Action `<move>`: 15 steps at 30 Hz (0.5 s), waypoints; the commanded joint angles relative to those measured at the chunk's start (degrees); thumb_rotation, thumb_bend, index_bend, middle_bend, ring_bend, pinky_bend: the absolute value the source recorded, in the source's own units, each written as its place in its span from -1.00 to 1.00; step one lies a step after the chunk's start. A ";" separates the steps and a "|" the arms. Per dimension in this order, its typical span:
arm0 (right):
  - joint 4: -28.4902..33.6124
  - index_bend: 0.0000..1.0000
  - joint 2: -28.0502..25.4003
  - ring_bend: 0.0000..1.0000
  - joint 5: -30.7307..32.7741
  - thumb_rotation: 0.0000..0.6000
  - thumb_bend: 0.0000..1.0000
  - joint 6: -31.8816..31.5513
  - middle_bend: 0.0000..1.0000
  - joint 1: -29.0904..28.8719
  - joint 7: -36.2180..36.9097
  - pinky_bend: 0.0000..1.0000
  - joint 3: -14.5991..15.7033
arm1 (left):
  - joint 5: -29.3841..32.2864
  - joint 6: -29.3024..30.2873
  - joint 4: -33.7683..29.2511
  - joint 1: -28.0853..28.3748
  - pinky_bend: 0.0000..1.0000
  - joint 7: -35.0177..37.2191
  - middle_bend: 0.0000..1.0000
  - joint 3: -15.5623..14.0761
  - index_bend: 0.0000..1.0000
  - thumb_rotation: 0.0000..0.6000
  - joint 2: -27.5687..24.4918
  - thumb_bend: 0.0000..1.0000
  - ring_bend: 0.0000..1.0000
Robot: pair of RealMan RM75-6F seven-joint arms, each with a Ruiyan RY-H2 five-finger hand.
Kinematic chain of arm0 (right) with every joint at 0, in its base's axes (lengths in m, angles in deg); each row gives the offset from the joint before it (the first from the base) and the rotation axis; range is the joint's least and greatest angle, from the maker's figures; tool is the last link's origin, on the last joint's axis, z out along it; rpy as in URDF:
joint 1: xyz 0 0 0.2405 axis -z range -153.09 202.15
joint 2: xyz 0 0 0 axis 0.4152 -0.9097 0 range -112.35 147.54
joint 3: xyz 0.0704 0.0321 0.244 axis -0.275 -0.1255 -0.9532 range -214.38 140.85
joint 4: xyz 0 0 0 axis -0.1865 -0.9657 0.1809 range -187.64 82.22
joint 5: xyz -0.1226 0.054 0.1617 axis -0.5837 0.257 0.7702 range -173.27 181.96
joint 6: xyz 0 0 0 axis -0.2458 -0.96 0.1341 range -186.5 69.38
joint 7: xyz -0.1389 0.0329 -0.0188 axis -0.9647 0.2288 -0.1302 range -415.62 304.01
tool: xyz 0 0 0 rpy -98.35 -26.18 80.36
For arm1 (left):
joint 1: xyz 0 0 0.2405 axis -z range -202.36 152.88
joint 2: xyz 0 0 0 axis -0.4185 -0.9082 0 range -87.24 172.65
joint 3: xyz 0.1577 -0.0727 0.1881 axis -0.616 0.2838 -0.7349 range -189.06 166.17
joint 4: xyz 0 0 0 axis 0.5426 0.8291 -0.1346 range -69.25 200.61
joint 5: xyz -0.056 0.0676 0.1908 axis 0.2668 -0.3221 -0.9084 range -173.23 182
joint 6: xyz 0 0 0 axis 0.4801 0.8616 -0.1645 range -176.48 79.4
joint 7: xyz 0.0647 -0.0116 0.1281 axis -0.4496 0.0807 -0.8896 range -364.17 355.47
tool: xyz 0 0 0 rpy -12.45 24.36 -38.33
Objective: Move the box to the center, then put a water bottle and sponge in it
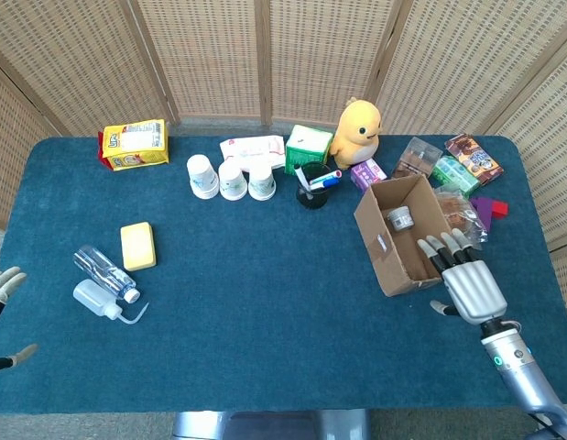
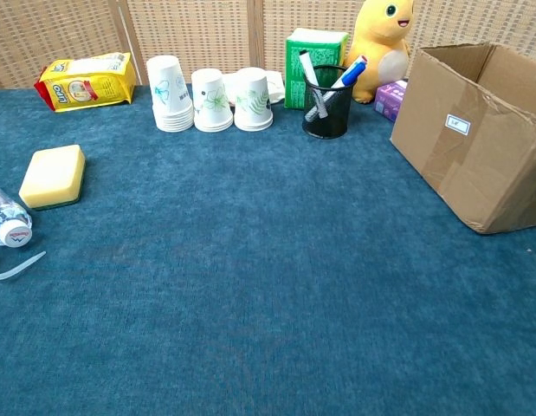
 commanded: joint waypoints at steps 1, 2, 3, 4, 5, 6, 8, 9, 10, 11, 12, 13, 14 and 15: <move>-0.94 -1.00 1.08 -1.00 0.44 1.00 -1.00 0.91 -1.00 -0.79 -0.10 -0.91 0.07 | -0.10 0.19 -0.04 -0.09 -1.00 0.09 -1.00 -0.03 -1.00 1.00 -0.05 -0.79 -1.00; -1.47 -1.00 1.63 -1.00 0.59 1.00 -1.00 1.23 -1.00 -1.13 0.06 -0.89 0.00 | -0.16 0.43 -0.06 -0.21 -1.00 0.23 -1.00 -0.05 -1.00 1.00 -0.12 -0.79 -1.00; -1.82 -1.00 1.92 -1.00 0.60 1.00 -1.00 1.25 -1.00 -1.28 0.12 -0.86 -0.03 | -0.20 0.53 -0.06 -0.26 -1.00 0.30 -1.00 -0.06 -1.00 1.00 -0.16 -0.79 -1.00; -2.62 -1.00 2.54 -1.00 0.42 1.00 -1.00 1.16 -0.98 -1.52 0.37 -0.81 0.02 | -0.20 0.68 -0.08 -0.34 -1.00 0.42 -1.00 -0.06 -1.00 1.00 -0.25 -0.79 -1.00; -3.25 -1.00 2.98 -1.00 0.30 1.00 -1.00 1.16 -0.96 -1.68 0.67 -0.76 0.12 | -0.18 0.76 -0.12 -0.38 -1.00 0.34 -1.00 -0.04 -1.00 1.00 -0.35 -0.79 -1.00; -3.83 -1.00 3.33 -1.00 0.43 1.00 -1.00 1.39 -0.94 -1.82 0.90 -0.74 0.22 | -0.09 0.82 -0.21 -0.41 -1.00 0.11 -1.00 0.02 -1.00 1.00 -0.46 -0.79 -1.00; -4.94 -0.95 4.17 -0.96 0.58 1.00 -1.00 1.61 -0.85 -2.16 1.68 -0.68 0.32 | 0.14 0.76 -0.68 -0.41 -1.00 -0.10 -1.00 0.13 -1.00 1.00 -0.75 -0.79 -1.00; -5.64 -0.92 4.66 -0.93 0.36 1.00 -1.00 1.30 -0.80 -2.28 2.17 -0.65 0.32 | 0.15 0.72 -0.85 -0.37 -1.00 0.00 -1.00 0.15 -1.00 1.00 -0.88 -0.79 -1.00; -6.58 -0.84 5.41 -0.84 0.08 1.00 -1.00 0.75 -0.70 -2.38 2.99 -0.58 0.24 | 0.14 0.70 -0.93 -0.33 -1.00 0.06 -1.00 0.18 -1.00 1.00 -0.97 -0.79 -1.00; -7.61 -0.75 6.15 -0.74 -0.10 1.00 -1.00 0.36 -0.60 -2.46 3.94 -0.49 0.23 | 0.11 0.66 -0.97 -0.30 -1.00 0.11 -1.00 0.17 -1.00 1.00 -1.03 -0.79 -1.00; -8.63 -0.70 6.93 -0.66 -0.16 1.00 -1.00 0.17 -0.53 -2.60 5.18 -0.43 0.21 | 0.05 0.56 -0.99 -0.26 -1.00 0.19 -1.00 0.13 -1.00 1.00 -1.06 -0.79 -1.00; -9.76 -0.61 7.64 -0.55 -0.43 1.00 -1.00 -0.09 -0.45 -2.78 6.30 -0.35 0.26 | 0.04 0.52 -0.99 -0.25 -1.00 0.28 -1.00 0.12 -1.00 1.00 -1.08 -0.79 -1.00; -11.20 -0.51 8.50 -0.45 -0.82 1.00 -1.00 -0.51 -0.37 -2.96 7.65 -0.25 0.35 | 0.08 0.51 -0.96 -0.26 -1.00 0.29 -1.00 0.14 -1.00 1.00 -1.08 -0.79 -1.00; -12.30 -0.44 9.30 -0.39 -1.21 1.00 -1.00 -1.14 -0.31 -3.07 8.86 -0.19 0.34 | 0.12 0.51 -0.92 -0.27 -1.00 0.28 -1.00 0.16 -1.00 1.00 -1.07 -0.79 -1.00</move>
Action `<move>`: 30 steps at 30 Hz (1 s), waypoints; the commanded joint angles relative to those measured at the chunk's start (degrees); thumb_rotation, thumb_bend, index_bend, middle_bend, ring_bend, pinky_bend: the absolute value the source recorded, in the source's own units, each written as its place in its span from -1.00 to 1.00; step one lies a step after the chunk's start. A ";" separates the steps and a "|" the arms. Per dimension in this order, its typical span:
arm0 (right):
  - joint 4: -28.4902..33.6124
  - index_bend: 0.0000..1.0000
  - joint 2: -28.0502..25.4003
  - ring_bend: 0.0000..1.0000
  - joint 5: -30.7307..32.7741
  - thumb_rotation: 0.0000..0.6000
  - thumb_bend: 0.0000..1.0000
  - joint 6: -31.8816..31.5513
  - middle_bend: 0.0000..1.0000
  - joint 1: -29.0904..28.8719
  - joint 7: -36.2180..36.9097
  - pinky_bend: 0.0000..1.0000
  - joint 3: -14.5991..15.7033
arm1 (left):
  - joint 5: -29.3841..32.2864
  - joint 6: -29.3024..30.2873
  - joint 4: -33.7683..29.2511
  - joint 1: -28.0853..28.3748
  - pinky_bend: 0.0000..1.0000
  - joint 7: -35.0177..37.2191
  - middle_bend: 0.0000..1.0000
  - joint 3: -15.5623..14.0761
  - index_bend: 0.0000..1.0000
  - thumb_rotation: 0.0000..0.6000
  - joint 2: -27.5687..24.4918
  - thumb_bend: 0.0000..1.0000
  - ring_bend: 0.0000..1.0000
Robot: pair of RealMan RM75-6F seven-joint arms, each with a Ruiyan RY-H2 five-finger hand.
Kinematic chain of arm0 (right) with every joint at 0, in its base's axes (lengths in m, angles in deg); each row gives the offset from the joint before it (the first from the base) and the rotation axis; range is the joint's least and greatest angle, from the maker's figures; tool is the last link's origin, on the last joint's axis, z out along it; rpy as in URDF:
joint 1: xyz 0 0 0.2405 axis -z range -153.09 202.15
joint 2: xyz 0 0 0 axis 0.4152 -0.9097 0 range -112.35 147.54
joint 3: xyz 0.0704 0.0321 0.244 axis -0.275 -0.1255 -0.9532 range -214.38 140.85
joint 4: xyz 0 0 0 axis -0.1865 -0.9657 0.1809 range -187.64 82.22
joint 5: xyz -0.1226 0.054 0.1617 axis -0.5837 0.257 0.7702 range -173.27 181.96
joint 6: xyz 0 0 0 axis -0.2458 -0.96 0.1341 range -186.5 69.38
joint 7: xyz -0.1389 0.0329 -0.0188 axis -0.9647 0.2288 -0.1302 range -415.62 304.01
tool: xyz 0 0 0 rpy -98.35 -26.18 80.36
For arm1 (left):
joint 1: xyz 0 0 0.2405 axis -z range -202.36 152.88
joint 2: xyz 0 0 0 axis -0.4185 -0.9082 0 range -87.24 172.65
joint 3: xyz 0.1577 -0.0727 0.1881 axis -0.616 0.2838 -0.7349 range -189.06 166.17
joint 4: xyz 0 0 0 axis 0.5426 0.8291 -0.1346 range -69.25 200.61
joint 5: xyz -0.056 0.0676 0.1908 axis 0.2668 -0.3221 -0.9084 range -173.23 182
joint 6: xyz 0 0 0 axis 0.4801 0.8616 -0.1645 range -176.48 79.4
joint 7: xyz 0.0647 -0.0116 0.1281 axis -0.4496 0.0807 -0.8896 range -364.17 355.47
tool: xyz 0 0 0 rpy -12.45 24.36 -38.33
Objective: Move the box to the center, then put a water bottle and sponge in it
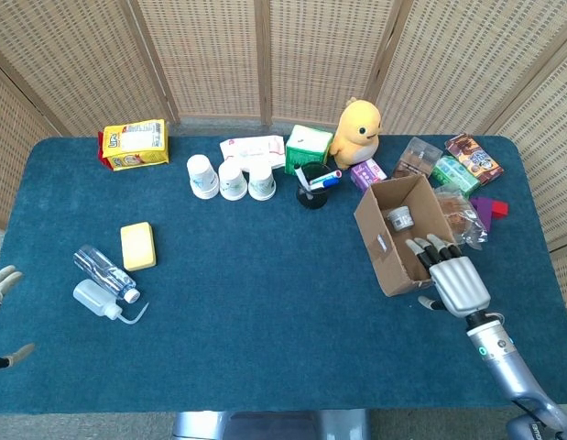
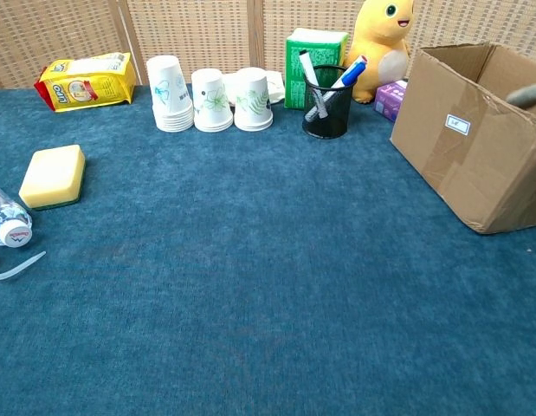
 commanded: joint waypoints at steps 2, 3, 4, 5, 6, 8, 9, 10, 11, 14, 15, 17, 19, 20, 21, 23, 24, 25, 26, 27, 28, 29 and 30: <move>-5.85 -0.14 3.97 -0.16 -2.04 1.00 -0.90 -3.07 -0.08 -0.67 5.25 0.03 0.09 | 0.09 -0.02 0.08 -0.02 -1.00 0.06 -1.00 0.04 -1.00 1.00 0.03 -0.79 -1.00; -7.45 -0.02 4.93 -0.08 -2.77 1.00 -0.84 -4.39 0.00 -0.70 5.83 0.10 0.06 | 0.15 -0.06 0.11 -0.02 -1.00 0.10 -1.00 0.05 -1.00 1.00 0.05 -0.79 -1.00; -9.58 0.13 6.23 0.04 -3.78 1.00 -0.73 -6.07 0.11 -0.71 6.73 0.19 0.14 | 0.24 -0.11 0.14 -0.02 -1.00 0.09 -1.00 0.07 -1.00 1.00 0.08 -0.79 -1.00; -11.00 0.25 7.13 0.13 -4.40 1.00 -0.64 -7.21 0.20 -0.70 7.46 0.27 0.22 | 0.30 -0.17 0.17 -0.02 -1.00 0.06 -1.00 0.08 -1.00 1.00 0.10 -0.79 -1.00; -12.35 0.31 7.95 0.17 -4.97 1.00 -0.59 -8.33 0.25 -0.70 8.09 0.31 0.27 | 0.30 -0.22 0.17 -0.01 -1.00 0.05 -1.00 0.08 -1.00 1.00 0.12 -0.79 -1.00; -14.87 0.42 9.40 0.27 -5.88 1.00 -0.48 -10.38 0.34 -0.70 8.76 0.40 0.30 | 0.35 -0.32 0.16 0.02 -1.00 0.02 -1.00 0.10 -1.00 1.00 0.15 -0.79 -1.00; -16.23 0.44 10.18 0.29 -6.39 1.00 -0.46 -11.76 0.36 -0.71 8.89 0.42 0.21 | 0.36 -0.42 0.14 0.06 -1.00 -0.06 -1.00 0.10 -1.00 1.00 0.20 -0.79 -1.00; -16.84 0.46 10.57 0.31 -6.63 1.00 -0.44 -12.53 0.37 -0.67 9.16 0.44 0.23 | 0.35 -0.48 0.13 0.08 -1.00 -0.10 -1.00 0.10 -1.00 1.00 0.23 -0.79 -1.00; -17.29 0.47 10.80 0.33 -6.82 1.00 -0.42 -13.18 0.38 -0.68 9.53 0.45 0.26 | 0.37 -0.53 0.13 0.10 -1.00 -0.21 -1.00 0.11 -1.00 1.00 0.26 -0.79 -1.00; -17.49 0.48 10.79 0.34 -7.29 1.00 -0.40 -14.17 0.40 -0.75 9.77 0.47 0.49 | 0.37 -0.61 0.06 0.12 -1.00 -0.32 -1.00 0.12 -1.00 1.00 0.28 -0.79 -1.00; -17.43 0.48 10.70 0.34 -7.47 1.00 -0.40 -14.43 0.40 -0.77 9.70 0.47 0.62 | 0.37 -0.59 0.05 0.11 -1.00 -0.34 -1.00 0.13 -1.00 1.00 0.29 -0.79 -1.00; -17.23 0.48 10.53 0.34 -8.20 1.00 -0.39 -15.37 0.40 -0.84 9.25 0.47 0.87 | 0.34 -0.55 0.05 0.10 -1.00 -0.39 -1.00 0.14 -1.00 1.00 0.29 -0.79 -1.00; -16.57 0.48 10.26 0.34 -9.09 1.00 -0.39 -16.17 0.40 -0.96 9.06 0.47 1.30 | 0.34 -0.59 0.05 0.10 -1.00 -0.33 -1.00 0.12 -1.00 1.00 0.28 -0.79 -1.00; -16.26 0.48 10.11 0.34 -9.46 1.00 -0.39 -16.40 0.40 -1.04 8.98 0.47 1.47 | 0.36 -0.61 0.06 0.10 -1.00 -0.33 -1.00 0.13 -1.00 1.00 0.29 -0.79 -1.00; -15.82 0.48 9.85 0.34 -10.11 1.00 -0.39 -16.71 0.40 -1.21 8.65 0.47 1.75 | 0.40 -0.61 0.05 0.10 -1.00 -0.37 -1.00 0.15 -1.00 1.00 0.30 -0.79 -1.00; -15.04 0.48 9.36 0.34 -11.26 1.00 -0.39 -17.12 0.40 -1.57 7.63 0.47 2.19 | 0.41 -0.62 0.05 0.09 -1.00 -0.42 -1.00 0.16 -1.00 1.00 0.32 -0.79 -1.00; -14.66 0.48 9.16 0.34 -11.72 1.00 -0.39 -17.28 0.40 -1.72 7.26 0.47 2.36 | 0.39 -0.63 0.06 0.09 -1.00 -0.43 -1.00 0.15 -1.00 1.00 0.32 -0.79 -1.00; -13.98 0.48 8.83 0.34 -12.41 1.00 -0.39 -17.47 0.40 -1.96 6.77 0.47 2.61 | 0.38 -0.63 0.08 0.08 -1.00 -0.44 -1.00 0.15 -1.00 1.00 0.33 -0.79 -1.00; -13.27 0.48 8.45 0.34 -13.14 1.00 -0.39 -17.65 0.40 -2.21 6.28 0.47 2.89 | 0.38 -0.61 0.09 0.08 -1.00 -0.47 -1.00 0.16 -1.00 1.00 0.34 -0.79 -1.00; -12.63 0.48 8.07 0.34 -13.99 1.00 -0.39 -17.91 0.40 -2.48 5.78 0.47 3.18 | 0.39 -0.59 0.10 0.08 -1.00 -0.53 -1.00 0.18 -1.00 1.00 0.36 -0.79 -1.00; -11.83 0.48 7.59 0.34 -15.26 1.00 -0.39 -18.33 0.40 -2.82 5.11 0.47 3.66 | 0.38 -0.59 0.09 0.08 -1.00 -0.51 -1.00 0.19 -1.00 1.00 0.37 -0.79 -1.00; -11.22 0.48 6.56 0.34 -20.93 1.00 -0.39 -20.62 0.40 -4.13 3.41 0.47 5.39 | 0.40 -0.62 0.14 0.09 -1.00 -0.52 -1.00 0.19 -1.00 1.00 0.39 -0.79 -1.00; -11.02 0.48 6.04 0.34 -22.76 1.00 -0.38 -21.30 0.40 -4.59 2.89 0.47 5.98 | 0.39 -0.64 0.13 0.10 -1.00 -0.52 -1.00 0.19 -1.00 1.00 0.42 -0.79 -1.00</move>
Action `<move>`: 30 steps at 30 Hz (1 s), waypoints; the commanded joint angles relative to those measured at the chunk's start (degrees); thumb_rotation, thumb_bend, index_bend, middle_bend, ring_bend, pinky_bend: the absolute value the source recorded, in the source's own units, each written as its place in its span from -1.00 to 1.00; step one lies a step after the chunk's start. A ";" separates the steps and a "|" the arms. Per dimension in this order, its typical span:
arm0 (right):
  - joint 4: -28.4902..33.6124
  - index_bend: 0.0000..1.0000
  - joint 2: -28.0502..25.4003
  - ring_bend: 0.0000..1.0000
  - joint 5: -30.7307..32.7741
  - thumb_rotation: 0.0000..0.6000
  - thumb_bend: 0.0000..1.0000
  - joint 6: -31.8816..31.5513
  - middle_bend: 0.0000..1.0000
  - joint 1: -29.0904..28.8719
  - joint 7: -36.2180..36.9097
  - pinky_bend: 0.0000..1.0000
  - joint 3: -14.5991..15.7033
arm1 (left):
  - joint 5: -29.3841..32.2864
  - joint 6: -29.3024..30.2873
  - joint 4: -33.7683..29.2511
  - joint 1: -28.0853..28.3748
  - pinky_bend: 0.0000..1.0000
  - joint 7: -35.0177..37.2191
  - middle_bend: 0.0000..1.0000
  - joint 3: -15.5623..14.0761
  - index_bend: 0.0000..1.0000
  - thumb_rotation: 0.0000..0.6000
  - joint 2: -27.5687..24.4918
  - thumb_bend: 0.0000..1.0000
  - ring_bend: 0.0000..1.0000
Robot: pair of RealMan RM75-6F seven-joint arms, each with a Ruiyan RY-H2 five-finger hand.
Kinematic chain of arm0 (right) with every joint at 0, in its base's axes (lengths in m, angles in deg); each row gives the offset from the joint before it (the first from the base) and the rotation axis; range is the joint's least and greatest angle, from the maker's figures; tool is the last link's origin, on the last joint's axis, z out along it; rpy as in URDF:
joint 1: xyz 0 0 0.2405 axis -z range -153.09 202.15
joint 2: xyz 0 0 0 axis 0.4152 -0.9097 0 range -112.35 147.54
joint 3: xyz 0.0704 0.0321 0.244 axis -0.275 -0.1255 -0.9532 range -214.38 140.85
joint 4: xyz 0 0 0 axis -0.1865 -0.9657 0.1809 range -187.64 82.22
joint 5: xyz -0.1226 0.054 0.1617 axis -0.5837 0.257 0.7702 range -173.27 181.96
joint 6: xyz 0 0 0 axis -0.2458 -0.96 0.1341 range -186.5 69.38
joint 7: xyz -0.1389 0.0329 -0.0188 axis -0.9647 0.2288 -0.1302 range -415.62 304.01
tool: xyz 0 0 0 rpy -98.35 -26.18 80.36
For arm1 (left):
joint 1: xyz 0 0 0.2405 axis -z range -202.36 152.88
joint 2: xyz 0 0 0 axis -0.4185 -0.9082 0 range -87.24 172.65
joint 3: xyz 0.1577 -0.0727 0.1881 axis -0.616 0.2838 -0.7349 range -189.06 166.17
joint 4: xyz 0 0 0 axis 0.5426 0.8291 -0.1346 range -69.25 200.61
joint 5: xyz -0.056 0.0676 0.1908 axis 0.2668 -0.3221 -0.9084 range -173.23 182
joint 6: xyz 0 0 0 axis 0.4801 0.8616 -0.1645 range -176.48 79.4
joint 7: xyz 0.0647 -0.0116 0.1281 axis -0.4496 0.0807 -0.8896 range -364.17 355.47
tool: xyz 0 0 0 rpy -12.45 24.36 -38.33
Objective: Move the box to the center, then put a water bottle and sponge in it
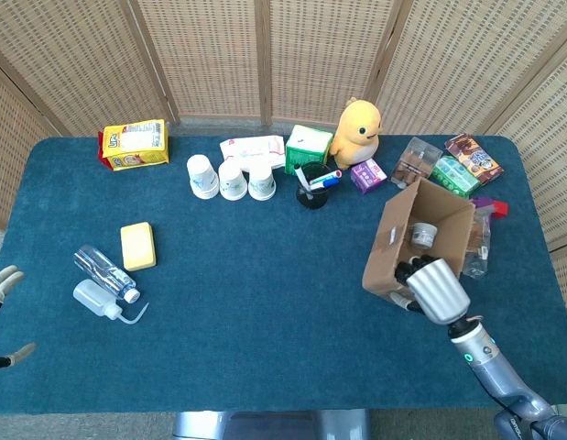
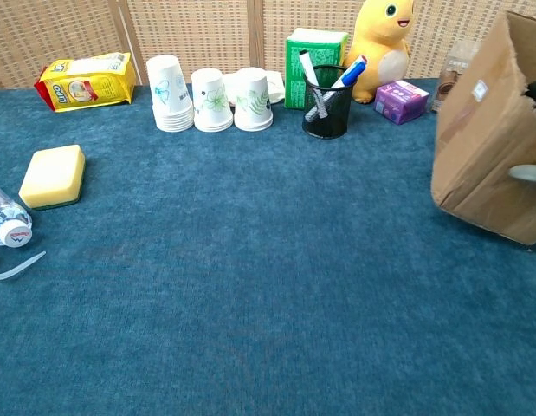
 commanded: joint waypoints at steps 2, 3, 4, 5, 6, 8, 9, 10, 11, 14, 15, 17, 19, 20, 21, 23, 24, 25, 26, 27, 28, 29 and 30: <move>2.12 0.48 -2.86 0.34 -10.79 1.00 -0.38 -4.08 0.40 -2.97 -3.75 0.47 3.58 | 0.06 -0.08 0.02 0.03 -1.00 -0.21 -1.00 0.05 -1.00 1.00 0.09 -0.79 -1.00; 2.57 0.48 -3.28 0.34 -13.00 1.00 -0.38 -4.68 0.40 -3.82 -4.57 0.47 4.01 | 0.09 -0.16 -0.06 0.06 -1.00 -0.39 -1.00 0.06 -1.00 1.00 0.16 -0.79 -1.00; 2.95 0.48 -3.63 0.34 -14.40 1.00 -0.37 -4.90 0.40 -4.46 -5.22 0.47 4.23 | 0.09 -0.27 -0.12 0.08 -1.00 -0.53 -1.00 0.04 -1.00 1.00 0.20 -0.79 -1.00; 3.38 0.48 -3.96 0.34 -15.25 1.00 -0.37 -4.88 0.40 -4.93 -5.71 0.47 4.38 | 0.10 -0.34 -0.16 0.10 -1.00 -0.66 -1.00 0.03 -1.00 1.00 0.24 -0.79 -1.00; 4.22 0.48 -4.50 0.34 -16.74 1.00 -0.37 -4.72 0.40 -5.78 -6.75 0.47 4.54 | 0.14 -0.48 -0.24 0.14 -1.00 -0.95 -1.00 0.02 -1.00 1.00 0.31 -0.79 -1.00; 6.33 0.48 -5.50 0.34 -19.00 1.00 -0.37 -3.82 0.40 -7.38 -8.49 0.47 4.70 | 0.27 -0.85 -0.45 0.27 -1.00 -1.45 -1.00 0.04 -1.00 1.00 0.44 -0.79 -1.00; 7.29 0.48 -5.94 0.34 -19.64 1.00 -0.37 -3.19 0.40 -8.00 -9.19 0.47 4.69 | 0.34 -0.99 -0.54 0.33 -1.00 -1.65 -1.00 0.07 -1.00 1.00 0.50 -0.79 -1.00; 8.10 0.48 -6.35 0.34 -20.25 1.00 -0.37 -2.50 0.40 -8.65 -10.08 0.47 4.58 | 0.40 -1.11 -0.61 0.38 -1.00 -1.86 -1.00 0.10 -1.00 1.00 0.56 -0.79 -1.00; 9.03 0.47 -6.74 0.34 -20.85 1.00 -0.37 -1.48 0.40 -9.50 -11.26 0.47 4.31 | 0.41 -1.29 -0.70 0.47 -1.00 -2.09 -1.00 0.10 -1.00 1.00 0.62 -0.79 -1.00; 10.33 0.47 -7.16 0.34 -21.51 1.00 -0.37 0.25 0.40 -10.98 -12.50 0.47 3.82 | 0.36 -1.49 -0.83 0.59 -1.00 -2.36 -1.00 0.10 -1.00 1.00 0.67 -0.79 -1.00; 10.77 0.47 -7.22 0.34 -21.70 1.00 -0.37 1.16 0.40 -11.70 -12.86 0.47 3.59 | 0.34 -1.56 -0.85 0.62 -1.00 -2.49 -1.00 0.09 -1.00 1.00 0.70 -0.79 -1.00; 11.28 0.47 -7.28 0.34 -22.91 1.00 -0.37 2.95 0.39 -13.62 -14.46 0.47 2.90 | 0.33 -1.65 -0.83 0.65 -1.00 -2.60 -1.00 0.06 -1.00 1.00 0.74 -0.79 -1.00; 11.65 0.47 -6.95 0.34 -23.95 1.00 -0.37 4.55 0.39 -15.36 -15.59 0.47 2.43 | 0.49 -1.70 -0.76 0.65 -1.00 -2.44 -1.00 0.09 -1.00 1.00 0.71 -0.79 -1.00; 12.30 0.47 -6.78 0.34 -23.96 1.00 -0.38 5.85 0.39 -16.15 -15.77 0.47 2.36 | 0.61 -1.69 -0.73 0.64 -1.00 -2.25 -1.00 0.13 -1.00 1.00 0.68 -0.79 -1.00; 12.76 0.47 -6.47 0.34 -24.27 1.00 -0.37 7.19 0.39 -17.10 -16.51 0.47 2.05 | 0.67 -1.66 -0.68 0.64 -1.00 -2.06 -1.00 0.17 -1.00 1.00 0.64 -0.79 -1.00; 13.67 0.47 -5.99 0.34 -23.95 1.00 -0.37 9.54 0.39 -18.26 -17.44 0.47 1.71 | 0.65 -1.66 -0.59 0.66 -1.00 -1.91 -1.00 0.17 -1.00 1.00 0.62 -0.79 -1.00; 14.02 0.47 -5.66 0.34 -23.79 1.00 -0.37 10.54 0.39 -18.81 -17.74 0.47 1.56 | 0.61 -1.69 -0.55 0.68 -1.00 -1.88 -1.00 0.15 -1.00 1.00 0.63 -0.79 -1.00; 14.08 0.47 -5.21 0.34 -23.73 1.00 -0.37 11.39 0.39 -19.45 -17.94 0.47 1.36 | 0.56 -1.73 -0.50 0.71 -1.00 -1.82 -1.00 0.13 -1.00 1.00 0.63 -0.79 -1.00; 13.95 0.46 -4.89 0.34 -23.77 1.00 -0.37 11.92 0.39 -19.93 -18.01 0.47 1.23 | 0.54 -1.76 -0.46 0.72 -1.00 -1.76 -1.00 0.11 -1.00 1.00 0.64 -0.79 -1.00; 13.52 0.46 -4.27 0.33 -24.01 1.00 -0.37 12.96 0.38 -20.95 -18.20 0.47 1.04 | 0.57 -1.82 -0.42 0.75 -1.00 -1.73 -1.00 0.11 -1.00 1.00 0.64 -0.79 -1.00; 13.09 0.45 -3.87 0.33 -24.51 1.00 -0.37 13.50 0.38 -21.79 -18.52 0.46 0.90 | 0.61 -1.84 -0.40 0.76 -1.00 -1.71 -1.00 0.13 -1.00 1.00 0.64 -0.79 -1.00; 12.52 0.45 -3.19 0.33 -25.49 1.00 -0.37 14.50 0.38 -23.30 -18.88 0.46 0.71 | 0.68 -1.82 -0.36 0.75 -1.00 -1.53 -1.00 0.15 -1.00 1.00 0.61 -0.79 -1.00; 12.27 0.45 -2.94 0.32 -25.72 1.00 -0.37 15.13 0.38 -24.07 -18.92 0.45 0.65 | 0.71 -1.80 -0.32 0.74 -1.00 -1.40 -1.00 0.16 -1.00 1.00 0.58 -0.79 -1.00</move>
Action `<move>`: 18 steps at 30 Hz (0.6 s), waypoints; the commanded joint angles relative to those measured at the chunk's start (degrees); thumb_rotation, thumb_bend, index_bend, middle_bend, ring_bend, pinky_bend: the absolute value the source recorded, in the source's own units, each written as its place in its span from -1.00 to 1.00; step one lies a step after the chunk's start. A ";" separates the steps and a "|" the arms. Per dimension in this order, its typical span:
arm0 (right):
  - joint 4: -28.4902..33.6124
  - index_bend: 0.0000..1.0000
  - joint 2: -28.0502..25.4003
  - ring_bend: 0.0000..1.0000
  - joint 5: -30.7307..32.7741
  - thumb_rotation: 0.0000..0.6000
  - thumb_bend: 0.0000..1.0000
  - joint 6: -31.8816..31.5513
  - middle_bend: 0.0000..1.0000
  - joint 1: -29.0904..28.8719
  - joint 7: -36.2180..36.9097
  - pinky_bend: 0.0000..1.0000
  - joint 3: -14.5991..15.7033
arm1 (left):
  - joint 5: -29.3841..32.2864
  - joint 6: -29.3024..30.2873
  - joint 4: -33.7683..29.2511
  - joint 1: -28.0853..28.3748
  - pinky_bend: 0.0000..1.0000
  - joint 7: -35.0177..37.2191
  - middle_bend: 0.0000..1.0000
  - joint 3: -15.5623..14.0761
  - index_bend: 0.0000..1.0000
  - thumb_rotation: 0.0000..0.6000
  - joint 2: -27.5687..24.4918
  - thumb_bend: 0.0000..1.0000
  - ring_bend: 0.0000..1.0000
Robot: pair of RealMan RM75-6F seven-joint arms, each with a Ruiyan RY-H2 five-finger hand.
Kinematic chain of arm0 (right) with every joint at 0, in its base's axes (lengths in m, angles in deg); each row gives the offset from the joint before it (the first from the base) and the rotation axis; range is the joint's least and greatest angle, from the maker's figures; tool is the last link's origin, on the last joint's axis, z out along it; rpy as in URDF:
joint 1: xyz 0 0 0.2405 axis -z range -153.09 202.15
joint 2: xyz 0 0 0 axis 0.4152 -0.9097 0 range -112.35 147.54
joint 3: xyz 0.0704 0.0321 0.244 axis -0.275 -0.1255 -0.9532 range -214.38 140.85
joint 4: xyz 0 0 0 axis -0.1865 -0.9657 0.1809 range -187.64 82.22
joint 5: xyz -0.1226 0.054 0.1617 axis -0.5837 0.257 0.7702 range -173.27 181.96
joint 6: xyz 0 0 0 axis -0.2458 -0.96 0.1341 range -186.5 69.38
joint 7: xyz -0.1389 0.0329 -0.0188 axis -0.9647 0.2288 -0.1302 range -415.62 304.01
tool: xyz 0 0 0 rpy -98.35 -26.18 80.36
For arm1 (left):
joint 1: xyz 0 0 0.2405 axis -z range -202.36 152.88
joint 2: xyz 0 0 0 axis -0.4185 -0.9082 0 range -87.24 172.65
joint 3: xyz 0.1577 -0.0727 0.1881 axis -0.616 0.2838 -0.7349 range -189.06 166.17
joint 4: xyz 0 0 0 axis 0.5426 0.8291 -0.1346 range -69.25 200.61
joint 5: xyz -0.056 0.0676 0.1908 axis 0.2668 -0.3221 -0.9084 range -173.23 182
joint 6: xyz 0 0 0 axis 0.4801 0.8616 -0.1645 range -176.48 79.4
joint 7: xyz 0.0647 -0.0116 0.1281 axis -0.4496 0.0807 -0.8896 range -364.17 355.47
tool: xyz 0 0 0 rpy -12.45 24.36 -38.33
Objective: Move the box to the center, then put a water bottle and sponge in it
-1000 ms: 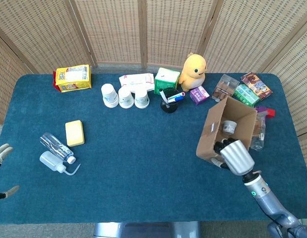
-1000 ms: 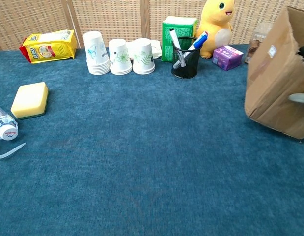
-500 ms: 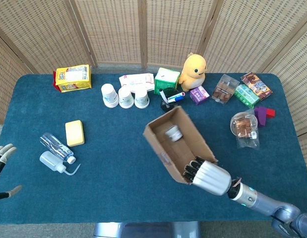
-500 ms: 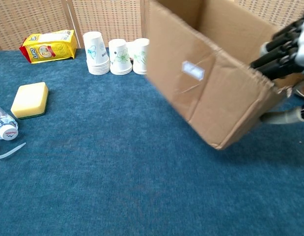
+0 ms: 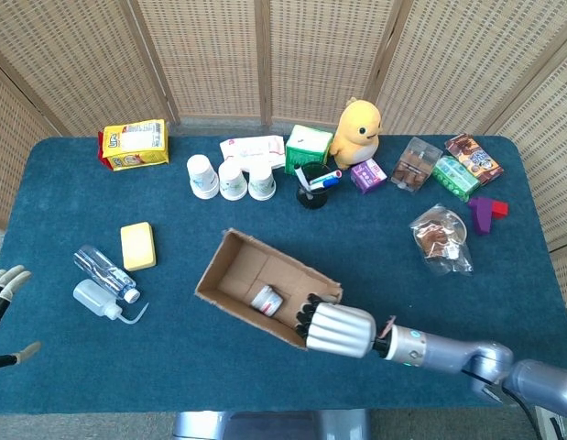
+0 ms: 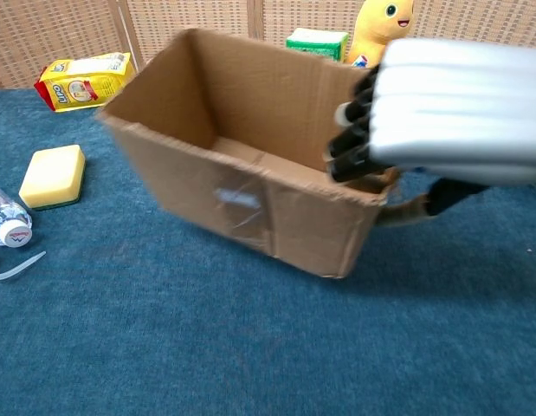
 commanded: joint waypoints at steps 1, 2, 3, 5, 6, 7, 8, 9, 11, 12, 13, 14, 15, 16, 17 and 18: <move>-1.09 0.45 1.62 0.32 -1.44 1.00 -0.37 3.08 0.38 -3.47 -1.03 0.44 -0.69 | 0.10 0.02 0.10 0.01 -1.00 0.29 -1.00 0.04 -1.00 1.00 -0.06 -0.79 -1.00; -1.04 0.45 1.68 0.32 -1.23 1.00 -0.37 3.87 0.37 -3.98 -1.21 0.44 -0.79 | 0.09 -0.04 0.13 0.05 -1.00 0.35 -1.00 0.04 -1.00 1.00 -0.07 -0.79 -1.00; -0.84 0.45 1.76 0.32 -0.71 1.00 -0.37 4.88 0.37 -4.53 -1.45 0.44 -0.99 | 0.08 -0.14 0.15 0.10 -1.00 0.46 -1.00 0.03 -1.00 1.00 -0.09 -0.79 -1.00; -0.20 0.45 1.94 0.32 0.62 1.00 -0.37 6.91 0.37 -5.48 -1.93 0.44 -1.57 | 0.06 -0.31 0.24 0.20 -1.00 0.53 -1.00 0.01 -1.00 1.00 -0.10 -0.79 -1.00; 0.05 0.45 2.01 0.32 0.95 1.00 -0.36 7.58 0.37 -5.88 -2.28 0.44 -1.77 | 0.07 -0.37 0.25 0.23 -1.00 0.55 -1.00 0.00 -1.00 1.00 -0.10 -0.79 -1.00; 0.28 0.45 2.04 0.31 1.23 1.00 -0.37 8.15 0.37 -6.20 -2.65 0.44 -1.88 | 0.08 -0.41 0.27 0.24 -1.00 0.58 -1.00 -0.01 -1.00 1.00 -0.10 -0.79 -1.00; 0.48 0.45 2.07 0.31 1.51 1.00 -0.37 8.84 0.37 -6.56 -3.06 0.44 -1.99 | 0.09 -0.44 0.27 0.25 -1.00 0.62 -1.00 -0.02 -1.00 1.00 -0.10 -0.79 -1.00; 0.71 0.45 2.19 0.30 1.92 1.00 -0.37 9.82 0.37 -7.04 -3.67 0.44 -2.16 | 0.10 -0.45 0.28 0.26 -1.00 0.66 -1.00 -0.02 -1.00 1.00 -0.12 -0.79 -1.00; 1.00 0.44 2.53 0.29 3.40 1.00 -0.37 11.79 0.37 -7.72 -4.65 0.44 -2.78 | -0.06 -0.42 0.27 0.27 -1.00 0.70 -1.00 -0.08 -1.00 1.00 -0.13 -0.79 -1.00; 1.14 0.44 2.69 0.29 4.25 1.00 -0.37 12.68 0.37 -7.95 -5.07 0.44 -3.14 | -0.12 -0.36 0.30 0.24 -1.00 0.70 -1.00 -0.11 -1.00 1.00 -0.14 -0.79 -1.00; 1.27 0.44 2.78 0.29 4.86 1.00 -0.37 13.35 0.37 -8.19 -5.48 0.44 -3.39 | -0.14 -0.28 0.34 0.20 -1.00 0.68 -1.00 -0.11 -1.00 1.00 -0.14 -0.79 -1.00; 1.33 0.44 2.83 0.29 5.37 1.00 -0.37 13.92 0.37 -8.48 -6.04 0.44 -3.61 | -0.13 -0.18 0.39 0.15 -1.00 0.71 -1.00 -0.11 -1.00 1.00 -0.14 -0.79 -1.00; 1.30 0.44 2.80 0.28 5.55 1.00 -0.37 14.21 0.36 -8.71 -6.51 0.44 -3.69 | -0.06 -0.12 0.43 0.11 -1.00 0.82 -1.00 -0.10 -1.00 1.00 -0.15 -0.79 -1.00; 1.25 0.43 2.73 0.24 5.64 1.00 -0.38 14.38 0.35 -8.89 -6.94 0.44 -3.69 | 0.05 -0.09 0.47 0.08 -1.00 0.93 -1.00 -0.06 -1.00 1.00 -0.16 -0.79 -1.00; 1.17 0.41 2.65 0.18 5.80 1.00 -0.40 14.50 0.31 -9.04 -7.44 0.44 -3.65 | 0.15 -0.10 0.53 0.10 -1.00 1.09 -1.00 -0.02 -1.00 1.00 -0.19 -0.79 -1.00; 1.05 0.39 2.61 0.13 5.97 1.00 -0.41 14.49 0.27 -9.06 -7.93 0.44 -3.68 | 0.20 -0.14 0.57 0.12 -1.00 1.19 -1.00 0.01 -1.00 1.00 -0.21 -0.79 -1.00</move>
